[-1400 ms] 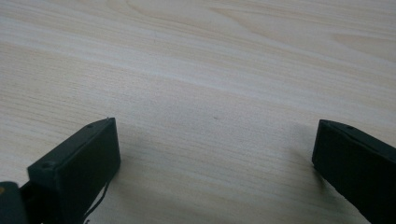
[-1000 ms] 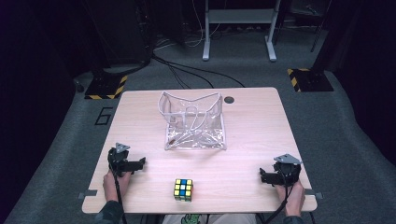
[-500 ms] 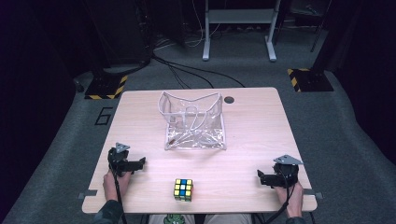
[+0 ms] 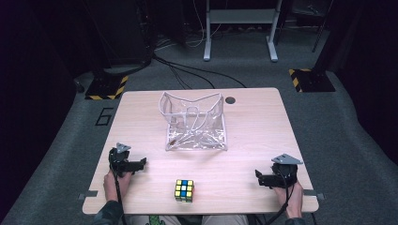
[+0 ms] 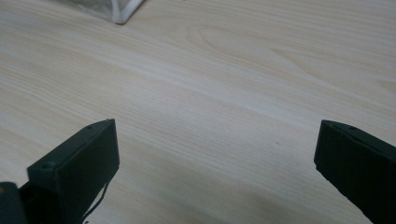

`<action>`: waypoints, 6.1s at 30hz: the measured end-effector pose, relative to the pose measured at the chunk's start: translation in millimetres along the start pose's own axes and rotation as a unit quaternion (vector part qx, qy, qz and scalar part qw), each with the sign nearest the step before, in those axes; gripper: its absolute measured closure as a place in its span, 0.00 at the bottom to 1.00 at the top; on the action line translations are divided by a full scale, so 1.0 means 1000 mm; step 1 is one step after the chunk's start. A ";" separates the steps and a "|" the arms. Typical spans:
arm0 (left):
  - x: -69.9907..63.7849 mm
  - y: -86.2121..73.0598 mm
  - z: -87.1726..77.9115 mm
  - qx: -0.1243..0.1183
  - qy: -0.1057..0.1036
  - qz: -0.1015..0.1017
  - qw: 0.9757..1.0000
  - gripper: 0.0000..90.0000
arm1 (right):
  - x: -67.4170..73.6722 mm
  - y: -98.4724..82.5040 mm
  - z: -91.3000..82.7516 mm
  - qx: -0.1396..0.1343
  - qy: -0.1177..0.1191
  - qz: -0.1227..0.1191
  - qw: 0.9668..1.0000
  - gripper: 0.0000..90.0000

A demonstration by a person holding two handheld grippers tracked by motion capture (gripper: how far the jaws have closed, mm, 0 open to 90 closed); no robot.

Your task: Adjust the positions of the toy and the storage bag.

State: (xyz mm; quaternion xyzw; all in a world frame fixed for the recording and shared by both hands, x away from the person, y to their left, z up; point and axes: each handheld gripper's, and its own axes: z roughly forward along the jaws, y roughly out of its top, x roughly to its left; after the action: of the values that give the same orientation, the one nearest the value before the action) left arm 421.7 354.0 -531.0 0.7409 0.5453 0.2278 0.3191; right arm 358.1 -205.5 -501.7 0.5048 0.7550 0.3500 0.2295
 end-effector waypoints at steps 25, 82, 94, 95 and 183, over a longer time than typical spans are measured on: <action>0.000 0.000 0.000 0.000 0.001 -0.001 1.000 0.02 | 0.056 0.034 -0.004 -0.008 0.068 -0.077 0.995 0.00; 0.000 0.000 0.000 -0.002 0.005 -0.003 1.000 0.02 | 0.145 0.060 0.014 -0.008 0.159 -0.133 0.978 0.01; 0.000 0.000 0.001 -0.002 0.005 -0.002 1.000 0.02 | 0.181 0.068 0.019 0.007 0.191 -0.178 0.965 0.01; 0.000 0.000 0.001 -0.002 0.005 -0.002 1.000 0.02 | 0.181 0.068 0.019 0.007 0.191 -0.178 0.965 0.01; 0.001 0.003 0.003 -0.001 0.001 0.001 1.000 0.02 | 0.168 0.058 0.034 0.032 0.181 -0.177 0.967 0.36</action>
State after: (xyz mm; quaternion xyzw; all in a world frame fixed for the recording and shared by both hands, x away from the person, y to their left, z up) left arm 425.8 353.9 -531.1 0.7409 0.5450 0.2292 0.3187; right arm 352.1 -26.6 -478.7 0.2981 0.8721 0.3650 0.1316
